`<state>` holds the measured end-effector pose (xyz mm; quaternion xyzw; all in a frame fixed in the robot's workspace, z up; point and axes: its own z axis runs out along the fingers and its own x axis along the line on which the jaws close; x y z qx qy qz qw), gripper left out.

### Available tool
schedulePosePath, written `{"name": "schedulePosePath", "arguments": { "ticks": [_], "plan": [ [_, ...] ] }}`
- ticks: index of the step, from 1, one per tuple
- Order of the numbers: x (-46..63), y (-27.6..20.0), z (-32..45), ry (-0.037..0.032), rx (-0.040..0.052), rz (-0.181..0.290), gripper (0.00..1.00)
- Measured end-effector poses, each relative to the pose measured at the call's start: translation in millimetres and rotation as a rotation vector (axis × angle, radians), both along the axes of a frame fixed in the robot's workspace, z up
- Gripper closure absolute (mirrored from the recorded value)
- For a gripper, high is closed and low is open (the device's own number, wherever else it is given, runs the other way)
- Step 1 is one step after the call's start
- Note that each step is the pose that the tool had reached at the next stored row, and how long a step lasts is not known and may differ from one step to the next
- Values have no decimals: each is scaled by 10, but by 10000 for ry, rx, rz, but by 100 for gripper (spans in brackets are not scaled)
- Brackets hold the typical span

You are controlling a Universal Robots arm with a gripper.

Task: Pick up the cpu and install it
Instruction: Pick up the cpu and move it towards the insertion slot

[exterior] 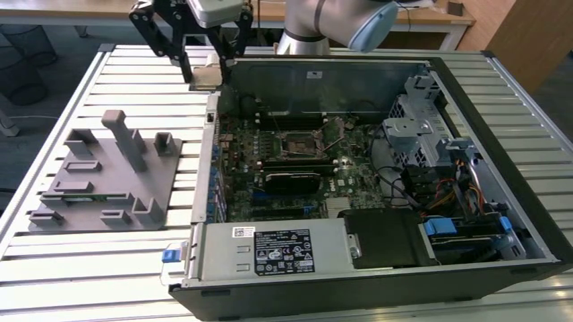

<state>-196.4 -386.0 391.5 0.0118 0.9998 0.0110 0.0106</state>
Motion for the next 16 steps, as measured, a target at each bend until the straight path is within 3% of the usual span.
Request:
{"name": "schedulePosePath", "arguments": {
  "ticks": [11,16],
  "plan": [
    [341,16,-22,0,0,0,46],
    [462,56,-29,0,0,0,46]
  ]
}}
